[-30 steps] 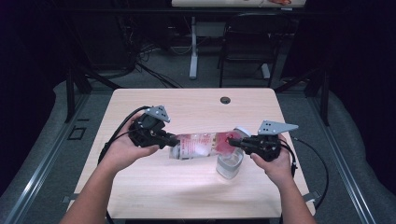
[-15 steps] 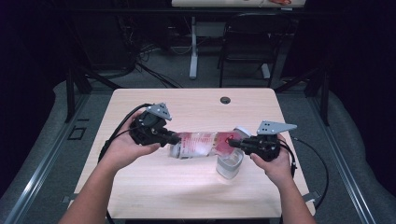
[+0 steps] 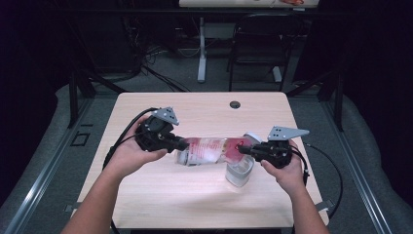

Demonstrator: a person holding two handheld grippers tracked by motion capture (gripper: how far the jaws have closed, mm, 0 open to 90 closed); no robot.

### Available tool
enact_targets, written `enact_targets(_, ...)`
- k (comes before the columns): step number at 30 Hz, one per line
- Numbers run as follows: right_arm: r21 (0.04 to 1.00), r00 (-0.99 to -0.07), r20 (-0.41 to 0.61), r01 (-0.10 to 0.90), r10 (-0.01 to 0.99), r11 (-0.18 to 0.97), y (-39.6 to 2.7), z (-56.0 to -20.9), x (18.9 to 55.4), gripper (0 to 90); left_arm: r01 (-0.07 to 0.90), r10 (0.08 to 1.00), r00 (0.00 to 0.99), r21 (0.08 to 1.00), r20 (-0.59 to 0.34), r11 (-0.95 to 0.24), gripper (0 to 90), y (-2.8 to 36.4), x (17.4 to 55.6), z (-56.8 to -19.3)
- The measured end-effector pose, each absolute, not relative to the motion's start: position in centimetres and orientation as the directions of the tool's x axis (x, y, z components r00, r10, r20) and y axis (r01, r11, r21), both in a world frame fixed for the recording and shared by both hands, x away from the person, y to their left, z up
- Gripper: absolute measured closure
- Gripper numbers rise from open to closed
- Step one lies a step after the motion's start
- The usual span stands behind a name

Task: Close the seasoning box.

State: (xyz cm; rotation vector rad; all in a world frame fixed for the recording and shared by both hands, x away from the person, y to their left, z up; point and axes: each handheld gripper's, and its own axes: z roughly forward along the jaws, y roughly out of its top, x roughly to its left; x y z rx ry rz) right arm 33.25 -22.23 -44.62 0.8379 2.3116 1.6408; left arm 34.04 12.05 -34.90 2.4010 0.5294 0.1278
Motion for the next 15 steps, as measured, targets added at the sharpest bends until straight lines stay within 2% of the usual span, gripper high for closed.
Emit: enact_targets(15,0.911,-0.82,0.173,0.343,0.545,0.228,-22.46,-44.79,33.35,88.1,0.334,0.402,0.915,0.634,-0.04,-0.697,81.7,11.79,33.92,-34.65)
